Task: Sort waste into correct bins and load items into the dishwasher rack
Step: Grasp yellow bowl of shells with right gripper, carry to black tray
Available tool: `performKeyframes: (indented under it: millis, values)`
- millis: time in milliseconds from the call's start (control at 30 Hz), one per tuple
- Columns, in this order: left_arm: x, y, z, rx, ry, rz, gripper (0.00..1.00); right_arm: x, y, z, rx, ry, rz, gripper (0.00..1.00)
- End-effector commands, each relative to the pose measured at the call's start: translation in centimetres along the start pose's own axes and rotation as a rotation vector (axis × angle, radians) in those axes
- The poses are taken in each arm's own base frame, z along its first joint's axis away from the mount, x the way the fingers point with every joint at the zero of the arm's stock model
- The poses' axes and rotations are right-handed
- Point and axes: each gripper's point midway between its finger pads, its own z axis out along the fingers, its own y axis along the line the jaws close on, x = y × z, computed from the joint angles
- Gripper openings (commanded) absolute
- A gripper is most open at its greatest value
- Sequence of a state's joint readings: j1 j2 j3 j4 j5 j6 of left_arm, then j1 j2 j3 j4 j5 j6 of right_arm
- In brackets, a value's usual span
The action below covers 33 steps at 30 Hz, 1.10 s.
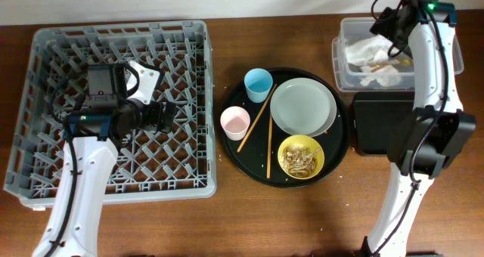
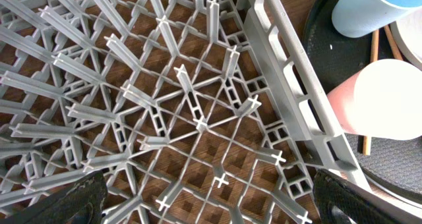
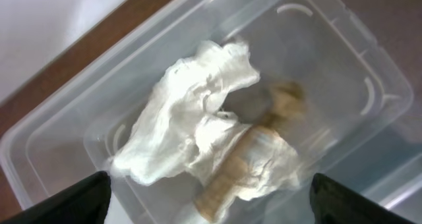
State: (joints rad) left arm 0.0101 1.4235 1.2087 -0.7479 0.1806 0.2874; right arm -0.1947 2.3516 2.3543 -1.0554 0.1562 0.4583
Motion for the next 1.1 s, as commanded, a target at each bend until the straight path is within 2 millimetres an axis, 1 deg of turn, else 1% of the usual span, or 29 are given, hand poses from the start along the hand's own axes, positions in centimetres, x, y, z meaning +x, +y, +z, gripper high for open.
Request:
performKeyframes:
  millis: [0,33,67,100,133,167,200,233,267,333,367,400,433,467,500,533,567,600,633,667,700,733,767,833,867,900,1000,1033,1067]
  values:
    - [-0.7,0.1,-0.3,0.006,-0.019,-0.011,0.99,-1.5,1.0,-7.9,-0.097,-0.056,-0.086,0.98]
    - [-0.7,0.1,-0.3,0.006,-0.019,-0.011,0.99,-1.0,1.3,-10.3,-0.135,-0.04,-0.093,0.99]
    - [-0.7,0.1,-0.3,0.006,-0.019,-0.011,0.99,1.3,2.3,-15.4,-0.24,0.015,-0.141,0.98]
    - [-0.7,0.1,-0.3,0.006,-0.019,-0.011,0.99,3.3,3.2,-18.7,-0.296,0.054,-0.168,0.95]
    - [-0.7,0.1,-0.3,0.006,-0.019,-0.011,0.99,5.5,4.5,-21.5,-0.324,0.07,-0.219,0.95]
    - [-0.7,0.1,-0.3,0.006,-0.019,-0.011,0.99,6.9,5.5,-22.7,-0.339,0.085,-0.252,0.95]
    - [-0.7,0.1,-0.3,0.006,-0.019,-0.012,0.99,9.1,6.6,-23.7,-0.351,0.122,-0.298,0.94]
    - [-0.7,0.1,-0.3,0.006,-0.019,-0.011,0.99,13.0,7.5,-24.6,-0.331,0.217,-0.367,0.95]
    - [-0.7,0.1,-0.3,0.006,-0.019,-0.011,0.99,16.4,7.7,-24.8,-0.258,0.283,-0.432,0.94]
    - [-0.7,0.1,-0.3,0.006,-0.019,-0.012,0.99,19.3,8.1,-24.5,-0.195,0.328,-0.475,0.93]
    - [-0.7,0.1,-0.3,0.006,-0.019,-0.011,0.99,21.9,8.2,-23.1,-0.093,0.346,-0.494,0.92]
    - [-0.7,0.1,-0.3,0.006,-0.019,-0.011,0.99,24.8,8.9,-21.9,-0.067,0.386,-0.542,0.87]
    - [-0.7,0.1,-0.3,0.006,-0.019,-0.011,0.99,28.1,9.5,-20.1,-0.037,0.421,-0.573,0.8]
    - [-0.7,0.1,-0.3,0.006,-0.019,-0.011,0.99,31.2,9.4,-18.2,-0.005,0.459,-0.594,0.73]
    - [-0.7,0.1,-0.3,0.006,-0.019,-0.011,0.99,33.5,9.2,-16.8,0.008,0.489,-0.611,0.7]
    - [-0.7,0.1,-0.3,0.006,-0.019,-0.012,0.99,35.1,9.1,-15.8,0.004,0.507,-0.626,0.66]
    - [-0.7,0.1,-0.3,0.006,-0.019,-0.011,0.99,37.3,9.0,-14.3,-0.007,0.526,-0.647,0.59]
    - [-0.7,0.1,-0.3,0.006,-0.019,-0.011,0.99,38.5,8.5,-13.4,0.005,0.531,-0.666,0.56]
    - [-0.7,0.1,-0.3,0.006,-0.019,-0.011,0.99,39.8,7.4,-12.1,0.021,0.549,-0.692,0.52]
    - [-0.7,0.1,-0.3,0.006,-0.019,-0.011,0.99,40.6,6.7,-11.2,0.018,0.559,-0.741,0.49]
    - [-0.7,0.1,-0.3,0.006,-0.019,-0.011,0.99,41.3,6.3,-10.6,-0.001,0.575,-0.777,0.45]
    - [-0.7,0.1,-0.3,0.005,-0.019,-0.011,0.99,41.6,6.8,-10.7,-0.041,0.587,-0.82,0.33]
    - [-0.7,0.1,-0.3,0.006,-0.019,-0.012,0.99,42.0,6.4,-10.6,-0.053,0.603,-0.867,0.32]
    - [-0.7,0.1,-0.3,0.006,-0.019,-0.011,0.99,42.4,5.6,-10.3,-0.037,0.621,-0.885,0.25]
    - [-0.7,0.1,-0.3,0.006,-0.019,-0.011,0.99,42.7,5.1,-10.2,-0.028,0.629,-0.887,0.14]
    - [-0.7,0.1,-0.3,0.006,-0.019,-0.011,0.99,42.7,5.0,-10.2,-0.025,0.632,-0.888,0.04]
    - [-0.7,0.1,-0.3,0.006,-0.019,-0.011,0.99,42.7,4.9,-10.3,-0.021,0.635,-0.889,0.04]
    - [-0.7,0.1,-0.3,0.006,-0.019,-0.011,0.99,42.4,4.8,-10.6,-0.014,0.639,-0.889,0.04]
    - [-0.7,0.1,-0.3,0.006,-0.019,-0.011,0.99,41.6,5.0,-11.8,-0.016,0.635,-0.884,0.04]
